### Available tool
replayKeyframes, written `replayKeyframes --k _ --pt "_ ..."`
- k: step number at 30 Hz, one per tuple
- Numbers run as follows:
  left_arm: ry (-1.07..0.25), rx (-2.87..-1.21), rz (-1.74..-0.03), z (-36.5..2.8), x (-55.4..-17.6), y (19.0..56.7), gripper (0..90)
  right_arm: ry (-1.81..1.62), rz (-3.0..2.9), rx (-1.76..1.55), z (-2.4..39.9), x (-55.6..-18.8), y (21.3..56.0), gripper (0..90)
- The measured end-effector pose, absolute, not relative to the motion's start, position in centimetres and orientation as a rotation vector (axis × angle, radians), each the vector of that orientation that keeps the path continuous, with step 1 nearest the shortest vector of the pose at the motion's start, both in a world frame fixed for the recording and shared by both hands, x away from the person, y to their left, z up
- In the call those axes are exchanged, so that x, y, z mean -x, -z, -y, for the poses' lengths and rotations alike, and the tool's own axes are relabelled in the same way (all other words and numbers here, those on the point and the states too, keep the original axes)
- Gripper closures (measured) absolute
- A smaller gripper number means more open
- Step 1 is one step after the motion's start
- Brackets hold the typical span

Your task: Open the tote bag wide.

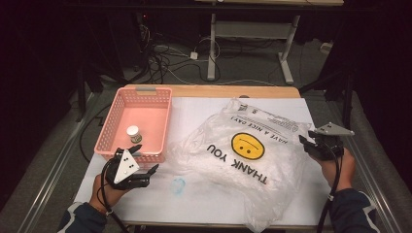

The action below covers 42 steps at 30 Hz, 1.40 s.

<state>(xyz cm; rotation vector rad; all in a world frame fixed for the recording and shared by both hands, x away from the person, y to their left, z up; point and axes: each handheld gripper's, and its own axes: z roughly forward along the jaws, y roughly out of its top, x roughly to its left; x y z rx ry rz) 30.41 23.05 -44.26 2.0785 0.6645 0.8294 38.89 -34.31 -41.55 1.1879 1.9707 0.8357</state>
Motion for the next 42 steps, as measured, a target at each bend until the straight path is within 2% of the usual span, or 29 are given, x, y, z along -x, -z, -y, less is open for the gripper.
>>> replayKeyframes --k 3,8,9,11,12,13,20,27,29,31,32,33,34,36,37,38,41,42 --pt "-0.827 -2.082 -0.666 -23.0 -30.4 44.3 17.9 -1.002 -2.024 -1.002 31.7 -36.5 39.2 58.2" --pt "-0.823 -2.086 -0.658 -22.9 -30.3 44.3 17.9 -1.092 -2.166 -0.815 27.8 -34.8 38.8 55.4" --pt "-0.821 -2.086 -0.659 -22.8 -30.3 44.3 18.0 -1.14 -2.237 -0.765 25.8 -34.3 39.2 50.8" --pt "-0.801 -2.092 -0.665 -22.8 -30.4 44.4 18.0 -1.157 -2.273 -0.748 24.8 -34.2 39.5 49.2" --pt "-0.795 -2.098 -0.666 -22.8 -30.4 44.5 18.0 -1.178 -2.351 -0.719 22.8 -34.1 40.3 39.6" --pt "-0.791 -2.103 -0.667 -22.8 -30.4 44.5 17.9 -1.177 -2.378 -0.711 21.9 -34.1 40.8 35.1" --pt "-0.779 -2.116 -0.666 -22.6 -30.5 44.6 17.6 -1.147 -2.584 -0.558 17.0 -33.2 43.7 32.2" --pt "-0.772 -2.12 -0.66 -22.4 -30.4 44.7 17.6 -1.039 -2.668 -0.48 14.7 -33.0 46.1 31.7" --pt "-0.771 -2.122 -0.658 -22.4 -30.4 44.7 17.6 -1.019 -2.677 -0.47 14.4 -33.1 46.7 37.9" --pt "-0.774 -2.124 -0.656 -22.4 -30.4 44.7 17.6 -1.016 -2.674 -0.471 14.4 -33.3 46.8 39.6" --pt "-0.776 -2.127 -0.654 -22.4 -30.4 44.7 17.6 -1.015 -2.671 -0.483 14.5 -33.4 47.0 47.5" --pt "-0.776 -2.128 -0.654 -22.4 -30.4 44.8 17.6 -1.019 -2.667 -0.487 14.5 -33.4 47.0 51.3" --pt "-0.775 -2.129 -0.654 -22.4 -30.4 44.8 17.6 -1.019 -2.667 -0.487 14.5 -33.4 47.0 51.3" --pt "-0.775 -2.134 -0.654 -22.3 -30.4 44.8 17.7 -1.018 -2.661 -0.498 14.5 -33.5 47.0 61.1" --pt "-0.776 -2.136 -0.653 -22.3 -30.4 44.8 17.7 -1.016 -2.666 -0.495 14.4 -33.7 47.1 70.0" --pt "-0.777 -2.138 -0.651 -22.3 -30.4 44.8 17.7 -1.016 -2.666 -0.495 14.4 -33.7 47.1 70.0" --pt "-0.778 -2.138 -0.651 -22.3 -30.4 44.8 17.7 -1.032 -2.663 -0.519 14.4 -34.1 47.2 85.9" --pt "-0.778 -2.138 -0.651 -22.3 -30.4 44.9 17.7 -1.031 -2.66 -0.528 14.3 -34.1 47.2 88.4"
